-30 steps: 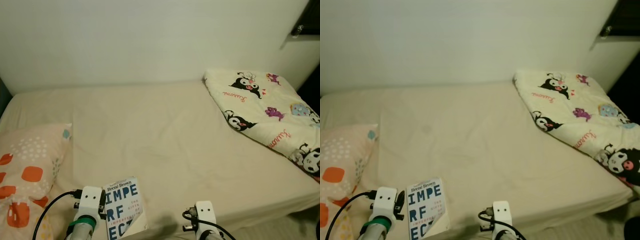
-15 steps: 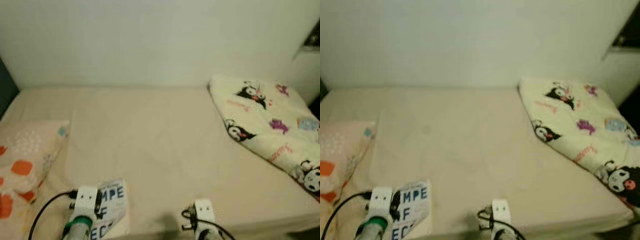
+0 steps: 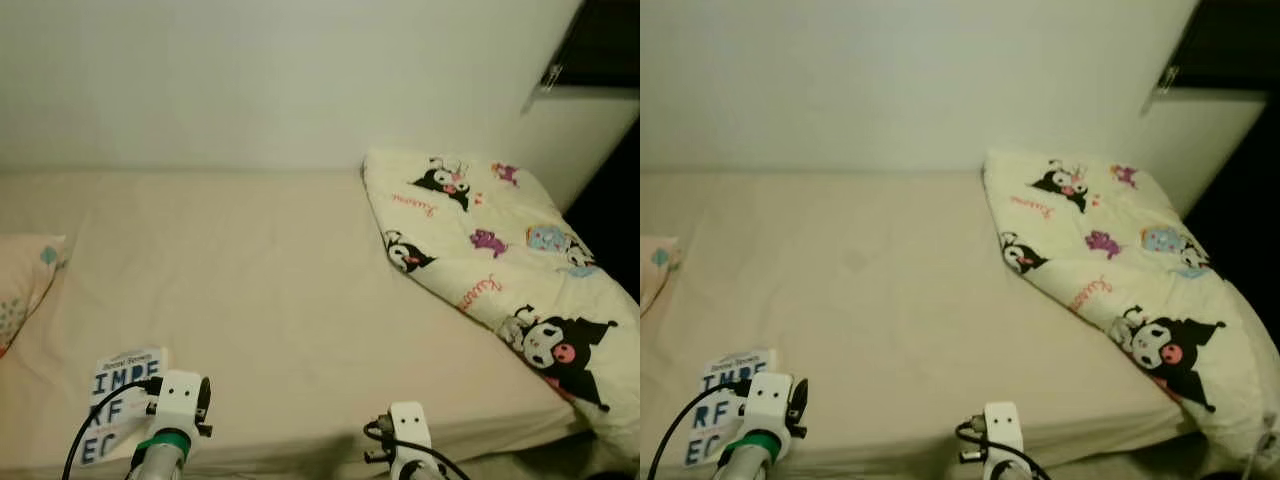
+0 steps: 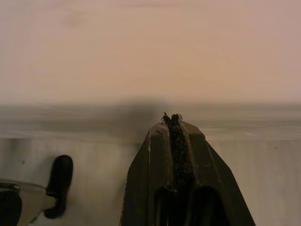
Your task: Clean up the room
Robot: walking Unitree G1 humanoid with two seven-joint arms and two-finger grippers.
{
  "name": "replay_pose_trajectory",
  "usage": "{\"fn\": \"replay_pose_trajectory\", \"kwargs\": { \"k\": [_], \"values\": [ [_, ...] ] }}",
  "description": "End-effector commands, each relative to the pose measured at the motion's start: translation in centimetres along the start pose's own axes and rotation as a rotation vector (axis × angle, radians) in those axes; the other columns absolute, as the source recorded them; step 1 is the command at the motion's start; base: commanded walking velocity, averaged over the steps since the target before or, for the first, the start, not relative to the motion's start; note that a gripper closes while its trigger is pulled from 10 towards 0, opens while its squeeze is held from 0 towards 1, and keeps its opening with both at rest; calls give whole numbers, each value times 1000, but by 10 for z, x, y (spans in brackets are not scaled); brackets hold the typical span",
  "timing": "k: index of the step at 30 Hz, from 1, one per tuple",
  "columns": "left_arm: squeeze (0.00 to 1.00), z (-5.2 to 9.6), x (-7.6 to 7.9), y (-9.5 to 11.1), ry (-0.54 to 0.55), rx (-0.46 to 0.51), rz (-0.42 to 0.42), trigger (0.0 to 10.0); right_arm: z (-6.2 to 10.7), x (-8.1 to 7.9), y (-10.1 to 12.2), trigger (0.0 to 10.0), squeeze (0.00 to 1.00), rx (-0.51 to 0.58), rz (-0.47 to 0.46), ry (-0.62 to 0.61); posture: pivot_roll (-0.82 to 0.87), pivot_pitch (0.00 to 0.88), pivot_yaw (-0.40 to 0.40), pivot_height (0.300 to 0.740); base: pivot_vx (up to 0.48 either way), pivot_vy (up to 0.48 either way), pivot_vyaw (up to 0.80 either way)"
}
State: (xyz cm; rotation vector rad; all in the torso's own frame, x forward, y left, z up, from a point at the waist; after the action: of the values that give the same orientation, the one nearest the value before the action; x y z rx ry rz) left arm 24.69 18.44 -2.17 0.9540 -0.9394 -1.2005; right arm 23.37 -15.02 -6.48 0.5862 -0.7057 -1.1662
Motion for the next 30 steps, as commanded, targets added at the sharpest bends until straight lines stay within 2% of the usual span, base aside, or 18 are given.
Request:
{"fn": "replay_pose_trajectory", "kwargs": {
  "k": [1,13,15,17,20,30],
  "values": [
    [0,1,1,-4,-3,-15,8,10000,1,-1,-5,10000,0,-21,4,2,43,0,18,740,0,-480,0],
    [0,0,0,-2,16,-15,56,10000,1,-1,-3,10000,0,-18,3,3,46,0,16,740,0,-480,0],
    [0,1,-2,-4,35,-35,114,10000,0,-1,-3,10000,0,-18,3,3,46,0,17,740,0,0,0],
    [0,1,-2,-4,32,-30,124,10000,0,-1,-3,10000,0,-18,3,3,46,0,17,740,0,0,0],
    [0,1,-3,-5,36,-36,140,10000,0,-1,-3,10000,0,-19,3,3,45,0,17,740,0,480,0],
    [0,1,-7,-3,45,-25,116,10000,1,-2,-4,10000,0,-21,3,3,47,0,18,740,0,432,0]
  ]
}}
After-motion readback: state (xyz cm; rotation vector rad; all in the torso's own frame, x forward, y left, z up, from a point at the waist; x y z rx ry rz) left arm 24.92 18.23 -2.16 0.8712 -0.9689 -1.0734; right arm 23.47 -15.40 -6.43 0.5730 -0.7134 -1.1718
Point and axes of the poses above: a point about 5 cm out from each wrist's last joint towards the gripper, its own z axis pointing back from the gripper into the wrist, its own y axis along the axis of the wrist's last joint, x = y × z, the point moved 1 cm from there along -z, pointing out of the wrist towards the gripper, and after that the axes turned 14 degrees about z, right-handed, at the moved point
